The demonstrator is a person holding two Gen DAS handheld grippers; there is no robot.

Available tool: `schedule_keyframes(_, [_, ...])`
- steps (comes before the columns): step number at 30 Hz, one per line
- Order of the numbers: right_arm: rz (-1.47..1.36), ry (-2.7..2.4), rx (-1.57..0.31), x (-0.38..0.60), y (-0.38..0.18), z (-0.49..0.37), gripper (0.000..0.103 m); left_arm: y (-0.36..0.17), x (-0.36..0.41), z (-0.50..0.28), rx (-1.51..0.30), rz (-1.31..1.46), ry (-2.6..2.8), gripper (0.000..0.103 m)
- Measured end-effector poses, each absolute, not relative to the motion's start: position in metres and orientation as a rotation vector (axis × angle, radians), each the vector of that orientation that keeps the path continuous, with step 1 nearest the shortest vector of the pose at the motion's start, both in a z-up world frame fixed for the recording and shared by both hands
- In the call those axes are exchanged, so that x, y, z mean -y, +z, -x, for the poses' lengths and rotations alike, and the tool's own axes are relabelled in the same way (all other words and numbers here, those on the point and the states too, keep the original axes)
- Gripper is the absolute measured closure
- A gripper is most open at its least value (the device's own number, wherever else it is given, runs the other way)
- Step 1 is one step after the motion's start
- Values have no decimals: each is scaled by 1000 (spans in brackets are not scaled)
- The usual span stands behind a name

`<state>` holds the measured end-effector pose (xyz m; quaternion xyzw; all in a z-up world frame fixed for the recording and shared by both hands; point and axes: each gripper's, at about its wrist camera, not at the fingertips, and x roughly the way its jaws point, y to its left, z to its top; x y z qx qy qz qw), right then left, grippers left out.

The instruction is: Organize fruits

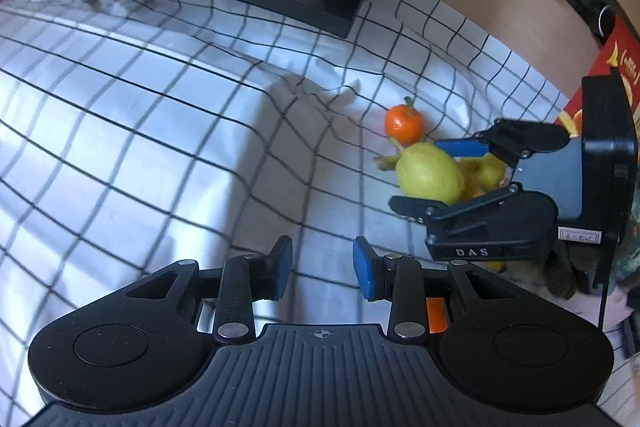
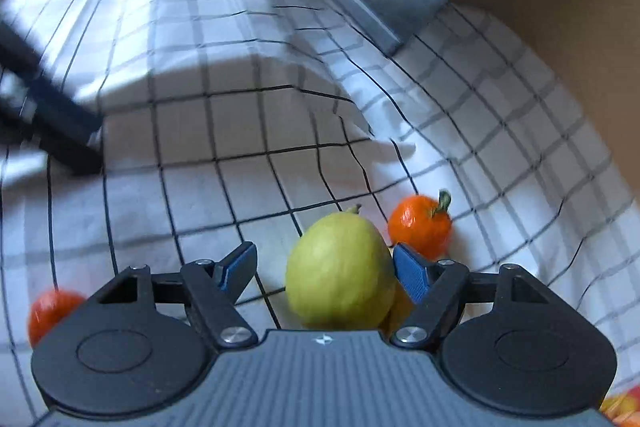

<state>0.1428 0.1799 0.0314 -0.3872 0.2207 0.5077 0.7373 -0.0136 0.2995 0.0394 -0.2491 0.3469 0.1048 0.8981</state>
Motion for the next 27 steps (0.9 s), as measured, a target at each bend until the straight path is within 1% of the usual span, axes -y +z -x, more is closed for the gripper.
schedule_keyframes(4, [707,1105,-586,-168,45,-158,27,45,-306,-15,-706,649,120,66])
schedule_keyframes(11, [507,1003,-648,-109,66,-149,27,39,-299,-99,-766,763,121,66])
schedule_keyframes(14, [475,948,-644,-81,69,-137,28,38,-296,-119,-781,759,133,57])
schedule_keyframes(18, [418,882,-646,-48,69,-123,28,38,-294,-139,-840,756,91,56])
schedule_keyframes(20, [375,864,-669,-34,65,-118,28,39,-292,-148,-868,730,104,52])
schedule_keyframes(21, [358,856,-679,-30,63,-115,28,39,-290,-152,-877,718,113,51])
schedule_keyframes(24, [313,831,-704,-16,58,-110,28,42,-285,-155,-883,682,132,50])
schedule_keyframes(27, [276,810,-712,-1,56,-106,28,52,-271,-150,-880,591,145,50])
